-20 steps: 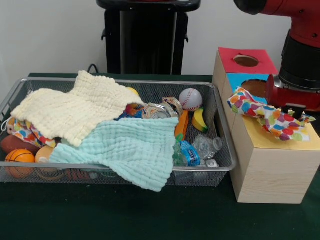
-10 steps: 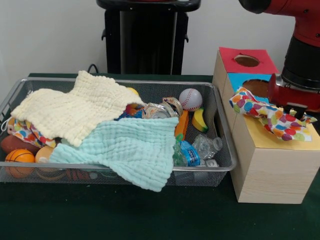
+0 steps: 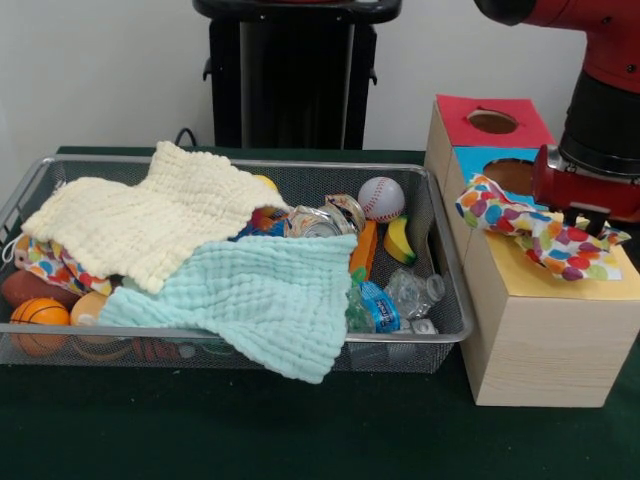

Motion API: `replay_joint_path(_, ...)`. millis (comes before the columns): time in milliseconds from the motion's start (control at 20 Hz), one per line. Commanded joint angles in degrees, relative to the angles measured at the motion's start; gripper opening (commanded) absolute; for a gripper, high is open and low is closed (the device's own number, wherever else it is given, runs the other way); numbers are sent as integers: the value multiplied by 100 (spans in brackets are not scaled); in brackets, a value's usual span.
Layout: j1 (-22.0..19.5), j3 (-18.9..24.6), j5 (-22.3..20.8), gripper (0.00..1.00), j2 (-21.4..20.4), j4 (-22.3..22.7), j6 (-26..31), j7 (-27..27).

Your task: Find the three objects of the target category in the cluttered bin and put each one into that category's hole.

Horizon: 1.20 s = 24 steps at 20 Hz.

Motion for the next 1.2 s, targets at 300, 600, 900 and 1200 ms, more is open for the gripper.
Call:
replay_joint_path(300,-150,645,76,0,406,887,-644,824)
replay_joint_path(600,-168,644,42,0,571,832,-931,819)
replay_joint_path(900,-52,383,-5,0,486,789,-869,942)
replay_joint_path(1200,-69,409,38,100,470,825,-895,974)
